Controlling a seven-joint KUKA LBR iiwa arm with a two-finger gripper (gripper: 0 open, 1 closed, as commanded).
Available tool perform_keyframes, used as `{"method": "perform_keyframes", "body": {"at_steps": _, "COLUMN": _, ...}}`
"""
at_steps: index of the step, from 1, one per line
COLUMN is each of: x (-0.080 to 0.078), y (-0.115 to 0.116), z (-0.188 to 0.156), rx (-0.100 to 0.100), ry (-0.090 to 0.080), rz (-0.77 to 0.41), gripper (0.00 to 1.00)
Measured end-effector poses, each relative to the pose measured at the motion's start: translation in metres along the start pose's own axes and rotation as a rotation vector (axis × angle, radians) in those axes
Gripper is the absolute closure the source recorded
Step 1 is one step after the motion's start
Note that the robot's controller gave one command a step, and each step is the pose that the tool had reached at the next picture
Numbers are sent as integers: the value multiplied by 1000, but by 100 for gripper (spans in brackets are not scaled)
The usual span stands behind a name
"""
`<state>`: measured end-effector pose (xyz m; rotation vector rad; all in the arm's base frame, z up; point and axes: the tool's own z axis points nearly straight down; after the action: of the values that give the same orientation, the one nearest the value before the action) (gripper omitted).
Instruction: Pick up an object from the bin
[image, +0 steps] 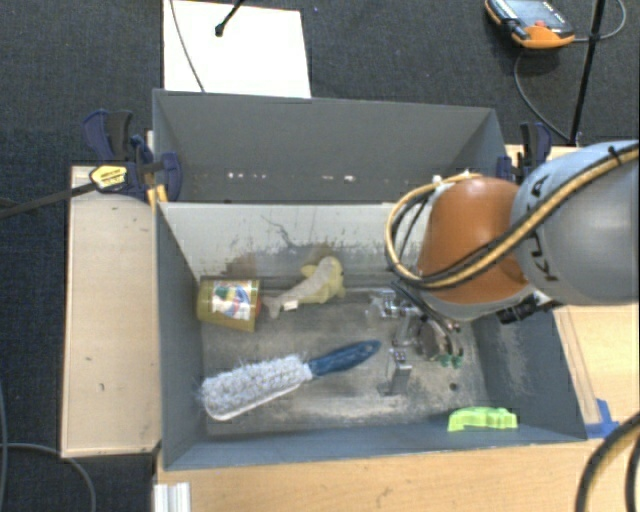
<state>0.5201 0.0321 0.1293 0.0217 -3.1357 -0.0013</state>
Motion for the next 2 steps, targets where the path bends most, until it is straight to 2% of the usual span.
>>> {"method": "perform_keyframes", "body": {"at_steps": 1, "x": -2, "y": 0, "z": -4, "rx": 0, "ry": -8, "rz": 1, "gripper": 0}}
{"method": "perform_keyframes", "body": {"at_steps": 2, "x": -16, "y": 82, "z": 58, "rx": -1, "ry": -9, "rz": -40, "gripper": 0}}
